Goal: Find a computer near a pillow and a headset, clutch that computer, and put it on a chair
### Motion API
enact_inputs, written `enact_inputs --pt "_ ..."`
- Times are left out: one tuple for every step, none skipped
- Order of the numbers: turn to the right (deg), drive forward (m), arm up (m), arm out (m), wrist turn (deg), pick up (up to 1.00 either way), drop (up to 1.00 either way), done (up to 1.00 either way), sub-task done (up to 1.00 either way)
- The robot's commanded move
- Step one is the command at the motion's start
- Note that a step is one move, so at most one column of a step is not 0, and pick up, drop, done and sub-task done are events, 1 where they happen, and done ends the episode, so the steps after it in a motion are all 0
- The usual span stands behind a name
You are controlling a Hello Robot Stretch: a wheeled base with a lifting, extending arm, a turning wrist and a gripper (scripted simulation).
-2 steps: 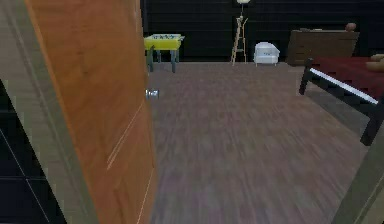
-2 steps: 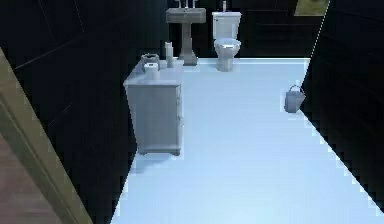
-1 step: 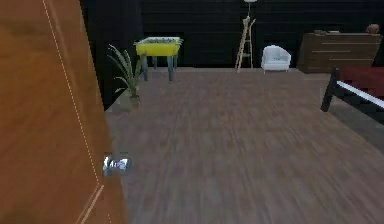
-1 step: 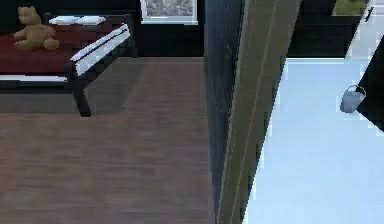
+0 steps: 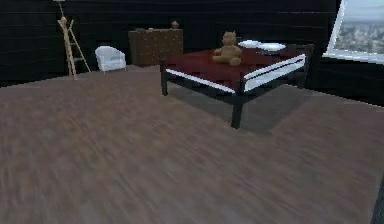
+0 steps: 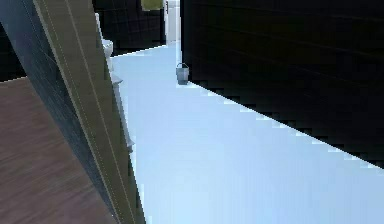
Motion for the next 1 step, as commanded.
enact_inputs --pt "3.0 0.0 0.0 0.0 0.0 0.0 0.0 0.0 0.0"
